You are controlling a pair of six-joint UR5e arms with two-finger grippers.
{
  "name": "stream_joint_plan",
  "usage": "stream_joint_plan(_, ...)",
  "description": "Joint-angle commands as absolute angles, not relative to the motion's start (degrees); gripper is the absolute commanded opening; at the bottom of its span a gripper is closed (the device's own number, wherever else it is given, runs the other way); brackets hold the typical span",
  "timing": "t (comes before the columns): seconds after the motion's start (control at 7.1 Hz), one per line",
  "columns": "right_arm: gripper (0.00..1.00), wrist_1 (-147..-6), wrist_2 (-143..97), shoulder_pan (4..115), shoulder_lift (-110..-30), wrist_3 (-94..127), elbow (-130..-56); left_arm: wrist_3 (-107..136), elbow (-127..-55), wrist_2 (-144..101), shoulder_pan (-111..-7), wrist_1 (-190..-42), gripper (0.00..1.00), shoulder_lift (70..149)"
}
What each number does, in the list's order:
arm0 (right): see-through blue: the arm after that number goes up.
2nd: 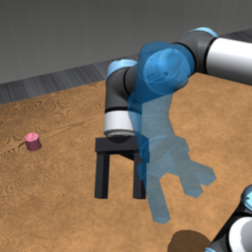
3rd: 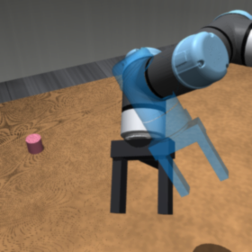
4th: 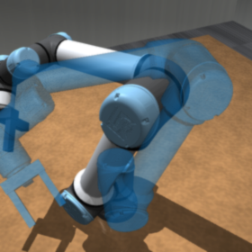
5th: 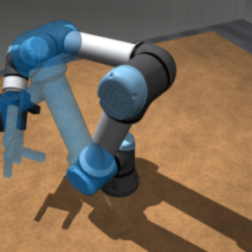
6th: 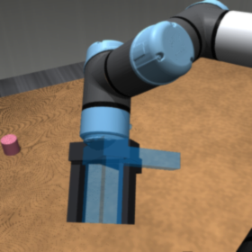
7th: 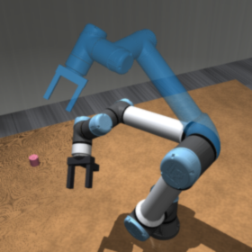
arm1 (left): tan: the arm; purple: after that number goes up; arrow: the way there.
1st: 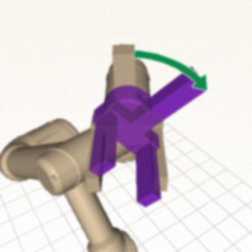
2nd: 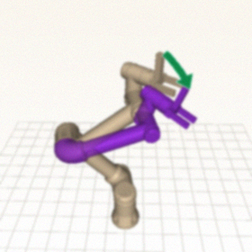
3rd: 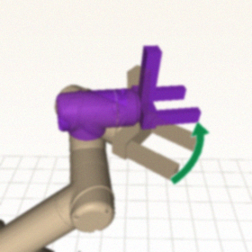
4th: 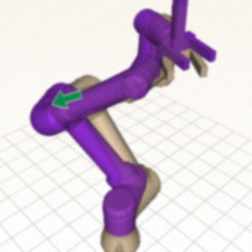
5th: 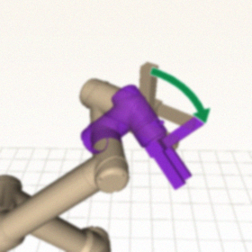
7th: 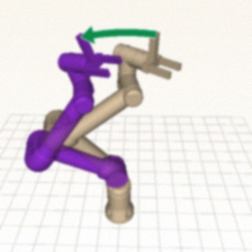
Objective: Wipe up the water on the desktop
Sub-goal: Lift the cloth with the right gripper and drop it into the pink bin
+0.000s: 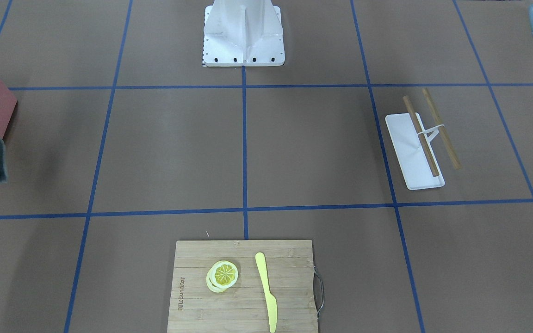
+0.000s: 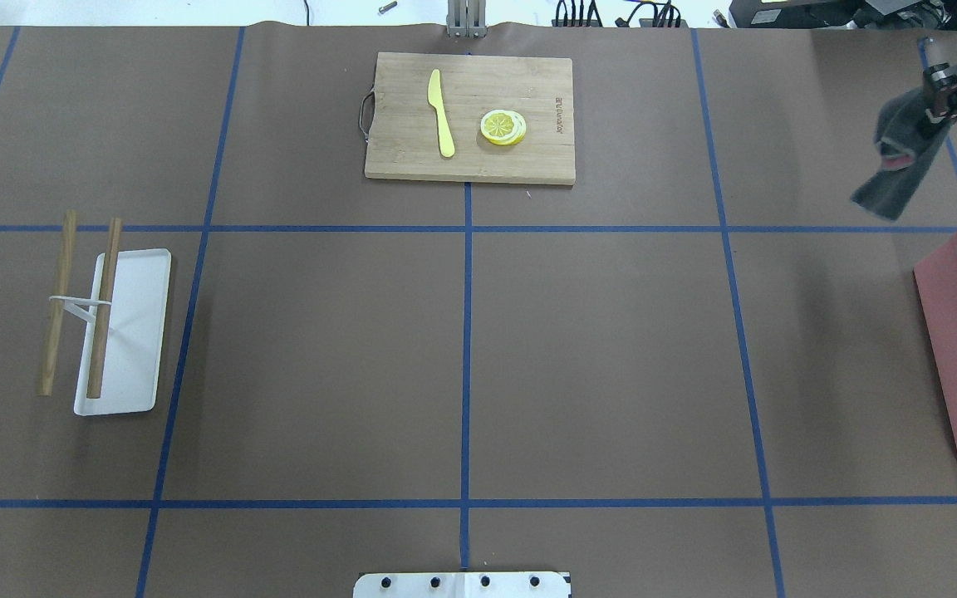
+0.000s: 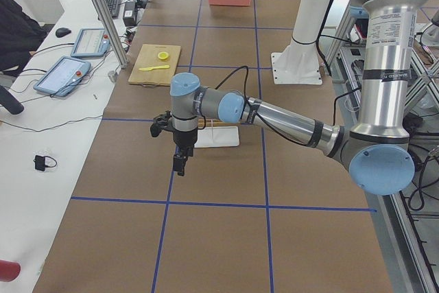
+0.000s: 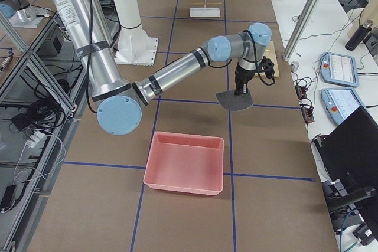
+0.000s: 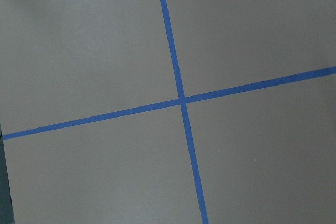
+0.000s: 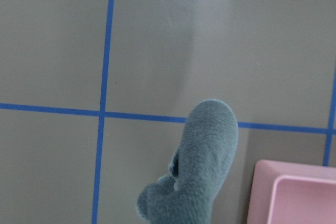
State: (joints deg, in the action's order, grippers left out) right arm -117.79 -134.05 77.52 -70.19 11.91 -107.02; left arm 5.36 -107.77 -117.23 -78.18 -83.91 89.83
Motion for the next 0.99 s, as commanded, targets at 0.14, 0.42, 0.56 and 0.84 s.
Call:
stream_joint_plan(0.14,0.0,-125.1,-129.2,81.8,-84.2,-2.0,-116.4,5.4,-108.0,-117.4,-78.1,-83.9,0.98,89.3)
stream_joint_plan(0.42,0.0,-124.5,-125.5,81.8,-88.1,-4.9,-114.8,5.4,-108.1,-117.4,-78.1,-83.9,0.98,89.3)
stream_joint_plan(0.56,0.0,-123.7,-125.9,81.8,-89.3,-7.3,-112.8,5.4,-108.1,-117.4,-78.1,-83.9,0.98,89.3)
stream_joint_plan(0.84,0.06,-123.1,-125.9,81.8,-90.7,-9.7,-110.7,5.4,-108.2,-117.4,-78.1,-83.9,0.98,89.3)
